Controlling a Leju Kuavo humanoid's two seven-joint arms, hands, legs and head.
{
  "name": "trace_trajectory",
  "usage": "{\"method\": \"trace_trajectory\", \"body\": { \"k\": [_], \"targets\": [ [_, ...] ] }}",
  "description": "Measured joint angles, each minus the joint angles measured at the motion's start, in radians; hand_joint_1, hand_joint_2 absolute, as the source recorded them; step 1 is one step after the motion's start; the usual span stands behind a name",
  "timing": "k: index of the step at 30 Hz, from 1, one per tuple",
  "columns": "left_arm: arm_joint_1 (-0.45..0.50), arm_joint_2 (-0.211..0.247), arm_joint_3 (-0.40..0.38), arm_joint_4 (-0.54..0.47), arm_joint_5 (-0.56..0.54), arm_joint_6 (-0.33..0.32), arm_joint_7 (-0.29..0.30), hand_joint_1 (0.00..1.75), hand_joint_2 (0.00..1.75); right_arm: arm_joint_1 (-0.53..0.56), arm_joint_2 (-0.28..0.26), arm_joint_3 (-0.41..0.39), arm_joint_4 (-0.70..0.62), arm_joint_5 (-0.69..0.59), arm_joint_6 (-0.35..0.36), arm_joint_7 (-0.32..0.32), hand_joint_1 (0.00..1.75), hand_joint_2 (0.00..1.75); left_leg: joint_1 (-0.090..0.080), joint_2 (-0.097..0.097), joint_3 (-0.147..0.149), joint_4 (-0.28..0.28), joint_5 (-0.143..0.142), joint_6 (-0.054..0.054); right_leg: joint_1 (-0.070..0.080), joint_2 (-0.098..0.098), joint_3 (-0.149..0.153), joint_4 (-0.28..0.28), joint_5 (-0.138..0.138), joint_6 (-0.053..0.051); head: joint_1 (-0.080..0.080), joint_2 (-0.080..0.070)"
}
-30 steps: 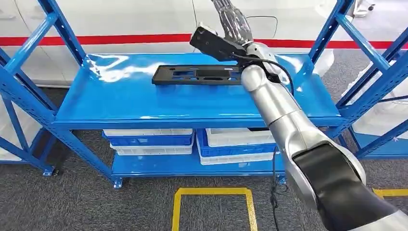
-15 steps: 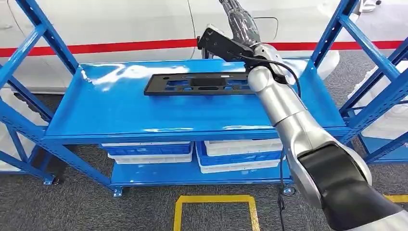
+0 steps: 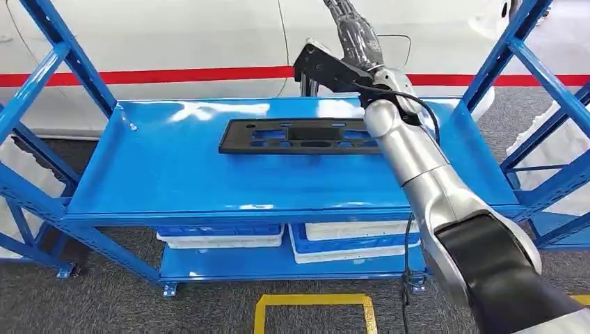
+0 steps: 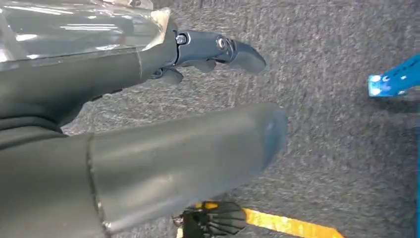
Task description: Take the parts from the cabinet and place them on the table.
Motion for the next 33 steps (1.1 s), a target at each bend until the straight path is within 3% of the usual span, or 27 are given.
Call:
{"method": "trace_trajectory", "body": {
  "k": [1,2,3,4,5,7,8,9,10,13,14,15,17,18,19,21,22,23,24,26,27,29,30,32,33],
  "targets": [
    [-0.001,0.000,-0.001,0.000,0.000,0.000,0.000,0.00,0.00,0.005,-0.002,0.000,0.000,0.000,0.000,0.000,0.00,1.75,0.000,-0.001,0.002,0.000,-0.006,0.000,0.000,0.000,-0.053,0.077,-0.034,-0.007,0.000,0.000],
    [0.000,-0.001,-0.001,0.000,0.000,0.000,0.000,0.00,0.00,0.011,-0.006,0.000,0.000,0.000,0.000,0.000,0.00,1.75,0.000,-0.003,0.006,0.001,-0.011,-0.001,-0.001,0.000,-0.092,0.123,-0.052,-0.007,0.000,0.000],
    [0.002,-0.003,-0.001,0.000,0.000,0.000,0.000,0.00,0.00,0.015,-0.008,0.000,0.000,0.000,0.000,0.000,0.00,1.75,0.000,-0.005,0.013,0.001,-0.018,-0.003,-0.002,0.000,-0.110,0.124,-0.049,-0.002,0.000,0.000],
    [0.002,-0.003,-0.001,0.000,0.000,0.000,0.000,0.00,0.00,0.017,-0.009,0.000,0.000,0.000,0.000,0.000,0.00,1.75,0.001,-0.006,0.021,0.002,-0.026,-0.006,-0.004,-0.001,-0.105,0.078,-0.022,0.008,0.000,0.000],
    [0.002,-0.004,-0.002,0.000,0.000,0.000,0.000,0.00,0.00,0.016,-0.009,0.000,0.000,0.000,0.000,0.000,0.00,1.75,0.002,-0.007,0.031,0.004,-0.034,-0.010,-0.007,-0.001,-0.081,-0.003,0.024,0.018,0.000,0.000],
    [0.001,-0.004,-0.002,0.000,0.000,0.000,0.000,0.00,0.00,0.016,-0.010,0.000,-0.002,0.000,0.001,0.001,0.00,1.75,0.002,-0.008,0.046,0.008,-0.056,-0.022,-0.016,-0.008,-0.022,-0.186,0.141,0.052,0.002,0.000],
    [0.000,-0.003,-0.002,0.001,0.000,0.000,0.000,0.00,0.00,0.015,-0.012,0.001,-0.002,0.000,0.003,0.003,0.00,1.75,-0.001,-0.008,0.052,0.015,-0.064,-0.029,-0.006,-0.012,-0.026,-0.190,0.129,0.031,-0.001,0.000],
    [-0.001,-0.002,-0.001,0.000,0.000,0.001,0.000,0.00,0.00,0.012,-0.011,0.003,-0.002,0.000,0.009,0.004,0.00,1.75,-0.003,-0.007,0.045,0.014,-0.069,-0.035,-0.003,-0.012,-0.010,-0.188,0.127,0.006,0.000,0.000],
    [-0.001,-0.001,-0.001,0.001,0.002,0.000,0.000,0.00,0.00,0.013,-0.010,0.003,-0.002,0.000,0.010,0.004,0.00,1.75,-0.004,-0.005,0.049,0.018,-0.072,-0.040,-0.006,-0.010,-0.015,-0.188,0.134,-0.006,-0.003,0.000],
    [-0.002,0.001,-0.001,0.000,0.001,0.000,0.000,0.00,0.00,0.004,-0.008,0.002,-0.002,-0.001,0.011,0.003,0.00,1.75,0.004,-0.003,0.036,0.054,-0.085,-0.051,-0.013,-0.007,0.008,-0.186,0.122,-0.024,-0.002,0.000],
    [-0.004,0.001,-0.001,0.000,0.000,0.000,0.000,0.00,0.00,-0.002,-0.004,0.003,-0.002,-0.001,0.011,0.001,0.00,1.75,0.005,-0.002,0.005,0.110,-0.095,-0.058,-0.013,-0.006,0.014,-0.186,0.116,-0.032,-0.005,0.000],
    [-0.004,0.001,-0.001,0.000,0.000,0.000,0.000,0.00,0.00,-0.005,-0.001,0.003,-0.001,-0.002,0.011,-0.001,0.00,1.75,0.008,-0.001,-0.046,0.195,-0.120,-0.066,-0.012,-0.006,0.021,-0.186,0.110,-0.039,-0.003,0.000],
    [-0.001,0.002,-0.001,0.001,0.000,0.000,0.000,0.00,0.00,-0.004,0.003,0.005,0.003,-0.002,0.011,-0.005,0.00,1.75,0.010,-0.001,-0.140,0.323,-0.177,-0.073,-0.008,-0.006,0.034,-0.186,0.097,-0.044,-0.004,0.000],
    [0.000,0.002,0.000,0.001,0.000,0.000,0.000,0.00,0.00,-0.004,0.006,0.006,0.005,-0.003,0.011,-0.005,0.00,1.75,0.011,-0.001,-0.164,0.335,-0.178,-0.073,-0.006,-0.005,0.042,-0.186,0.089,-0.044,-0.004,0.000],
    [0.001,0.002,0.000,0.001,0.000,0.000,0.000,0.00,0.00,-0.004,0.009,0.008,0.007,-0.003,0.010,-0.006,0.00,1.75,0.011,-0.001,-0.166,0.304,-0.152,-0.069,-0.004,-0.005,0.053,-0.186,0.081,-0.044,-0.004,0.000],
    [0.001,0.004,0.000,0.001,0.001,0.000,0.000,0.00,0.00,-0.006,0.014,0.010,0.007,-0.005,0.010,-0.007,0.00,1.75,0.009,-0.001,-0.112,0.145,-0.040,-0.053,0.001,-0.004,0.078,-0.187,0.063,-0.042,-0.004,0.000],
    [0.001,0.006,0.001,0.001,0.001,0.000,0.000,0.00,0.00,-0.008,0.017,0.011,0.008,-0.005,0.010,-0.007,0.00,1.75,0.004,0.000,-0.077,0.053,0.023,-0.038,0.001,-0.004,0.089,-0.188,0.055,-0.040,-0.003,0.000],
    [0.000,0.010,0.001,0.001,0.001,0.000,0.000,0.00,0.00,-0.009,0.017,0.011,0.010,-0.006,0.010,-0.007,0.00,1.75,-0.002,-0.001,-0.068,0.025,0.035,-0.028,0.002,-0.003,0.097,-0.188,0.048,-0.037,-0.002,0.000],
    [-0.001,0.009,0.001,0.001,0.001,0.000,0.000,0.00,0.00,-0.013,0.019,0.013,0.011,-0.006,0.010,-0.008,0.00,1.75,-0.006,0.001,-0.064,0.019,0.010,-0.028,0.003,-0.001,0.096,-0.196,0.045,-0.031,-0.002,0.000],
    [0.000,0.013,0.002,0.001,0.002,0.000,-0.001,0.00,0.00,-0.014,0.021,0.013,0.012,-0.006,0.010,-0.008,0.00,1.75,-0.012,0.001,-0.046,0.007,0.022,-0.015,0.011,-0.001,0.105,-0.184,0.054,-0.012,-0.003,0.000],
    [0.000,0.013,0.002,0.001,0.002,0.000,-0.001,0.00,0.00,-0.018,0.021,0.013,0.012,-0.006,0.008,-0.010,0.00,1.75,-0.009,0.000,-0.030,0.004,0.024,-0.011,0.012,-0.001,0.113,-0.187,0.052,-0.008,-0.002,0.000],
    [-0.001,0.011,0.002,0.001,0.002,0.001,-0.001,0.00,0.00,-0.025,0.022,0.013,0.015,-0.007,0.006,-0.015,0.00,1.75,-0.004,0.000,-0.012,-0.009,0.023,-0.005,0.010,-0.002,0.068,-0.108,0.030,-0.014,0.000,0.000],
    [-0.003,0.011,0.002,0.001,0.002,0.002,0.000,0.00,0.00,-0.030,0.023,0.014,0.017,-0.010,0.003,-0.016,0.00,1.75,-0.004,0.000,-0.012,-0.009,0.020,-0.001,0.009,-0.002,0.023,-0.035,0.015,-0.017,-0.001,0.000],
    [-0.003,0.008,0.002,0.001,-0.005,0.003,0.000,0.00,0.00,-0.026,0.023,0.018,0.023,-0.010,0.002,-0.018,0.00,1.75,-0.004,-0.001,-0.009,-0.008,0.011,0.000,0.005,-0.002,-0.074,0.107,-0.048,-0.020,-0.001,0.000],
    [-0.001,0.007,0.002,0.001,-0.006,0.003,0.002,0.00,0.00,-0.023,0.023,0.018,0.027,-0.010,0.001,-0.018,0.00,1.75,-0.004,-0.003,-0.007,-0.007,0.007,-0.001,0.004,-0.002,-0.104,0.134,-0.054,-0.016,-0.001,0.000]
  ]
}}
